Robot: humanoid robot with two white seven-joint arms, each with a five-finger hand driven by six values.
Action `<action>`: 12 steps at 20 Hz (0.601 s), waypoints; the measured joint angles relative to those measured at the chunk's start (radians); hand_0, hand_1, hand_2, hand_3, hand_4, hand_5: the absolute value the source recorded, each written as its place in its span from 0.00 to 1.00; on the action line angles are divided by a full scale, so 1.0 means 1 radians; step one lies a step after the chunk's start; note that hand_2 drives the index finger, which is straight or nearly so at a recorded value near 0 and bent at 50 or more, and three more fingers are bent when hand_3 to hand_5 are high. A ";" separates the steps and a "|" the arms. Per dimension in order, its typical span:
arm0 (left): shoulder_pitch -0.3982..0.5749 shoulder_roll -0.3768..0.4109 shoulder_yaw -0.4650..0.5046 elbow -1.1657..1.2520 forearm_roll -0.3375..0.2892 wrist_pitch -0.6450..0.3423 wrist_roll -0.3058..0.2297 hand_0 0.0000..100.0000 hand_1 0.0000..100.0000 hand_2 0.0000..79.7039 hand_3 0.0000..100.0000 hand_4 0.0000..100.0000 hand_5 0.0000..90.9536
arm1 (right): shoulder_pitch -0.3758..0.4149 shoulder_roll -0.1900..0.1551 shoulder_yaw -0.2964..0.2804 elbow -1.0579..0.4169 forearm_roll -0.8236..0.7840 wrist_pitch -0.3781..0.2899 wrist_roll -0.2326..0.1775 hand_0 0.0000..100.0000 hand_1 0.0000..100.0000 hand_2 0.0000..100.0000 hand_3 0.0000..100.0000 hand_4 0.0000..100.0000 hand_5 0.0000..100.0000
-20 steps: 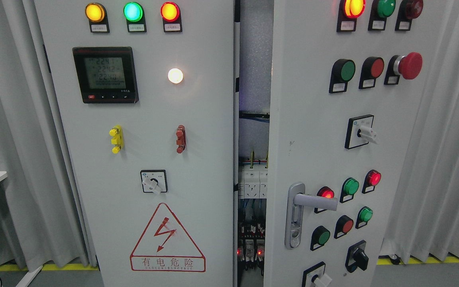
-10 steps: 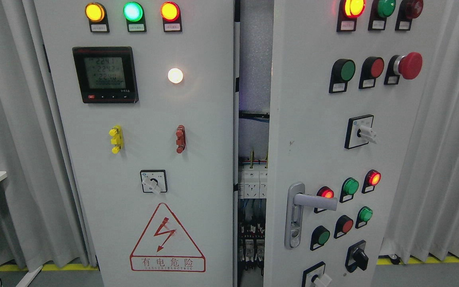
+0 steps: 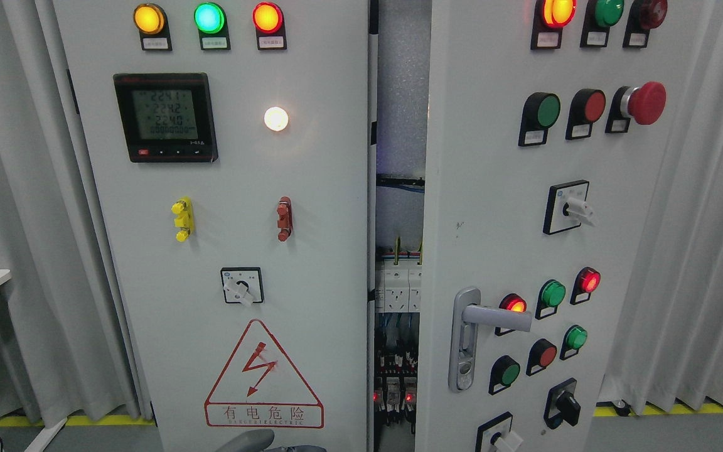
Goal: Open door with both hands
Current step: 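Raise the left hand toward the gap beside the handled door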
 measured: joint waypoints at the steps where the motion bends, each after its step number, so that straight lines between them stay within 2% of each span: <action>1: -0.018 0.000 0.011 0.000 0.015 0.025 0.001 0.29 0.00 0.03 0.03 0.03 0.00 | 0.000 0.000 0.000 0.000 0.000 0.000 0.000 0.22 0.00 0.00 0.00 0.00 0.00; 7: -0.191 -0.043 0.086 0.033 0.073 0.170 0.023 0.29 0.00 0.03 0.03 0.03 0.00 | 0.000 0.000 0.000 0.000 0.000 0.000 0.000 0.22 0.00 0.00 0.00 0.00 0.00; 12: -0.306 -0.077 0.123 0.072 0.131 0.211 0.032 0.29 0.00 0.03 0.03 0.03 0.00 | 0.000 0.000 0.000 0.000 0.000 0.000 0.000 0.22 0.00 0.00 0.00 0.00 0.00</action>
